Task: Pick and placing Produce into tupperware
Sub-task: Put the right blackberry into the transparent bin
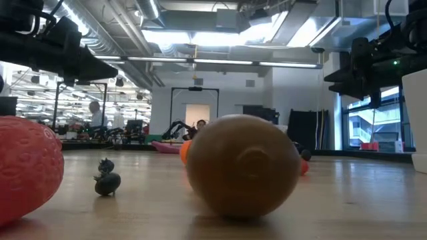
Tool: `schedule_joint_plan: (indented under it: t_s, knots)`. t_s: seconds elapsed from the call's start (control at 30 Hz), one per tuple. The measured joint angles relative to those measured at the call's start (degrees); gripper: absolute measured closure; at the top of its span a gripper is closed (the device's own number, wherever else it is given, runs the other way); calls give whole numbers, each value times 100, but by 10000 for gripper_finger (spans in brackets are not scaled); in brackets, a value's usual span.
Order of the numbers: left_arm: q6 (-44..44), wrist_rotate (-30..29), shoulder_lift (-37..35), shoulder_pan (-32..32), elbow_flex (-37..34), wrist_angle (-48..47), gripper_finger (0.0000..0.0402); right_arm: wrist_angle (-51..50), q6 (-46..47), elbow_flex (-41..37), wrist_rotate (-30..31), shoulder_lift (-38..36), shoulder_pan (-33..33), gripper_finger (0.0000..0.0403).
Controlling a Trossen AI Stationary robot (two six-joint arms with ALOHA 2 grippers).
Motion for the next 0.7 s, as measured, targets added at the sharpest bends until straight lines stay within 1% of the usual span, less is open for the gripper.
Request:
schedule_joint_plan:
  t_s: [0.1,0.17,0.3,0.4,0.6,0.7]
  knots:
    - [-5,-133,1,0,-1,8,264,-2,-2,0,0,-1,0,234]
    - [-3,-111,0,0,-1,6,235,-2,-9,-2,-9,0,0,234]
    - [-3,-104,-1,0,-1,7,201,-2,-56,-1,-11,0,0,226]
    - [-3,-102,-1,0,-1,6,190,-2,-157,-2,-11,0,0,199]
    - [-3,-98,0,0,-1,8,193,-4,-435,-2,1,-2,0,113]
    - [-3,-95,-1,0,-1,8,192,-7,-648,-2,0,-2,0,88]
